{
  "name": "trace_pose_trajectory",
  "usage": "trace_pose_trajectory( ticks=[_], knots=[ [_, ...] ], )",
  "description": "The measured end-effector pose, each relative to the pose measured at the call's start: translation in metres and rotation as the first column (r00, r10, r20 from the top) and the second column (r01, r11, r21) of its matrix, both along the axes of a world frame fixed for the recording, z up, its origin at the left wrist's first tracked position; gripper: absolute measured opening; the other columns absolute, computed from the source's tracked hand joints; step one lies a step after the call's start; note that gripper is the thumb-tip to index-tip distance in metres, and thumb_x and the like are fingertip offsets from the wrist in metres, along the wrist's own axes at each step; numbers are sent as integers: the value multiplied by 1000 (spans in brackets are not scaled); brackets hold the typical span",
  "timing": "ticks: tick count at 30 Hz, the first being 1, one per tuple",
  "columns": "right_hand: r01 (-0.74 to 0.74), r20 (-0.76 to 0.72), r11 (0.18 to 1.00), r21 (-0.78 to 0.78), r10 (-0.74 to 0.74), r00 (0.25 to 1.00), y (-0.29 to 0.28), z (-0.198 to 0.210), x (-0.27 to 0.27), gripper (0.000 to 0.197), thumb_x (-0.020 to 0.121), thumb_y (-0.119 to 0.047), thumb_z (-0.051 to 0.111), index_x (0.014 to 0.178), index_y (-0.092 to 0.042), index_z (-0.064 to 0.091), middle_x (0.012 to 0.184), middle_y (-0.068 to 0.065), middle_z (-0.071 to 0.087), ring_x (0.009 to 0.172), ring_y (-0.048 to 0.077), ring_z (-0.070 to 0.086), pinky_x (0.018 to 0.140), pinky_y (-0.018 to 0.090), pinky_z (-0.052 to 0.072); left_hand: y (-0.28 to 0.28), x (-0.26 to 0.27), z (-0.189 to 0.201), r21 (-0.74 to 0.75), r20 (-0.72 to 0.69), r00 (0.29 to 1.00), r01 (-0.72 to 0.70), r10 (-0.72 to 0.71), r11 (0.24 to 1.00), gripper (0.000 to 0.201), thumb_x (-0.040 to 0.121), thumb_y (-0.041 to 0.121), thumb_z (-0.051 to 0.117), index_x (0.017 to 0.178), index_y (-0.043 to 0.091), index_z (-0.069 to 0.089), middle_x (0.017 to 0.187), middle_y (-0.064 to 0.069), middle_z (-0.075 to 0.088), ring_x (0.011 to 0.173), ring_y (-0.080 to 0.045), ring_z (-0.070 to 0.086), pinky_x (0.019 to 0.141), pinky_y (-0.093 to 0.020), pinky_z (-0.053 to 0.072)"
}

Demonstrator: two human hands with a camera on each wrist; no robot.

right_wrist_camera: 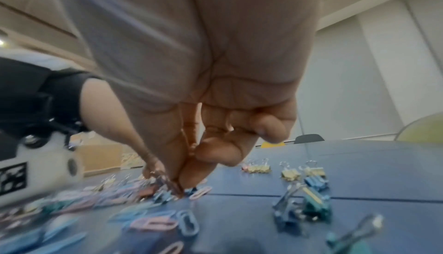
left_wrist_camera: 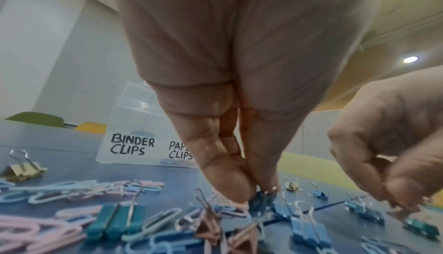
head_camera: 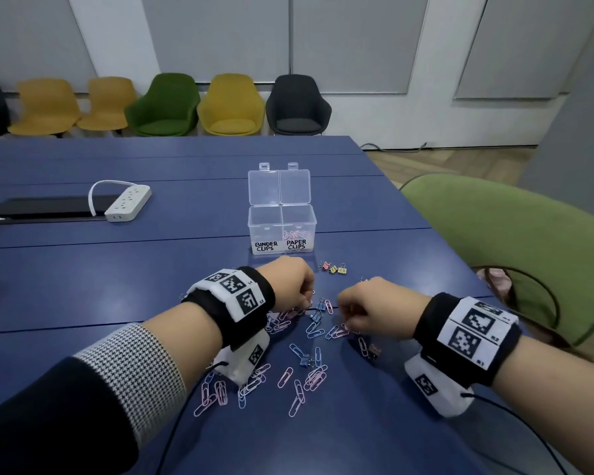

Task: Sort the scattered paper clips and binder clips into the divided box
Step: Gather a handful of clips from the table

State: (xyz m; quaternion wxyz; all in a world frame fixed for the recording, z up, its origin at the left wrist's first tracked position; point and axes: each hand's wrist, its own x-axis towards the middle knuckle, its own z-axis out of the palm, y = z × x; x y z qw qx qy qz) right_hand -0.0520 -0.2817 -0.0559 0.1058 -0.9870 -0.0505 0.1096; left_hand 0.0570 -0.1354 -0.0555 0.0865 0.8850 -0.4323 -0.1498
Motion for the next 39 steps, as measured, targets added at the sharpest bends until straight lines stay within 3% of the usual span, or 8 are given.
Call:
trace_pose_trajectory(
  ticks=[8,12,14,18,22,26,30,39],
  knots=[
    [229,119,970,81,-237,964,-41,-2,4,24,85,-20,64,67,-27,49,62,-15,49,59,-3,44,54,11,31,-9,8,4,-219,-205,975,-135,90,966,8,88,5,61,84,11,57,73,-2,62,62,-16,60,62,-28,55],
    [303,142,944,127,-320,937,-49,-2,1,20,83,-18,64,68,-25,52,65,-11,59,65,9,53,58,14,38,-15,10,-1,-328,-498,862,-290,96,899,19,88,-6,58,79,9,52,69,-10,61,51,-9,63,55,-20,57],
    [322,149,931,172,-348,926,-51,-1,-2,13,83,-18,63,73,-21,56,69,-6,65,67,12,56,63,18,43,-16,11,0,-346,-547,833,-318,86,883,17,86,-7,61,82,8,55,73,-11,63,61,-17,66,64,-26,58],
    [240,125,962,128,-255,959,-38,3,-17,19,83,-31,66,72,-23,52,63,-12,52,58,0,46,53,11,34,-13,9,3,-158,-315,949,-66,13,985,32,77,14,77,106,13,63,100,-2,64,76,-13,58,71,-24,51],
    [122,-28,992,27,-121,992,-10,-5,-30,26,75,-43,68,83,-24,51,68,-12,48,69,12,49,60,24,40,-14,-2,-1,79,-144,979,155,-142,985,38,74,19,78,110,18,64,110,1,62,74,-10,55,69,-19,44],
    [89,-75,996,1,-88,993,-3,-10,-31,11,79,-17,61,79,-23,51,61,-14,47,67,13,51,53,16,39,-21,-5,-4,70,-56,991,127,-123,990,14,77,12,73,85,19,64,82,5,60,64,-8,52,49,-9,36],
    [168,-98,985,33,-165,982,-14,-10,-29,24,76,0,49,67,-22,47,60,-9,53,53,10,56,59,25,51,-23,0,-3,50,-61,995,77,-74,996,8,76,12,74,79,17,68,74,4,62,68,-11,55,61,-21,44],
    [247,122,969,19,-248,961,-34,1,-12,19,79,-3,49,76,-21,53,65,-14,48,70,14,49,53,10,32,-35,11,7,-205,-58,994,-98,88,974,12,82,11,70,92,5,71,90,-8,72,75,-15,59,77,-27,52]
  ],
)
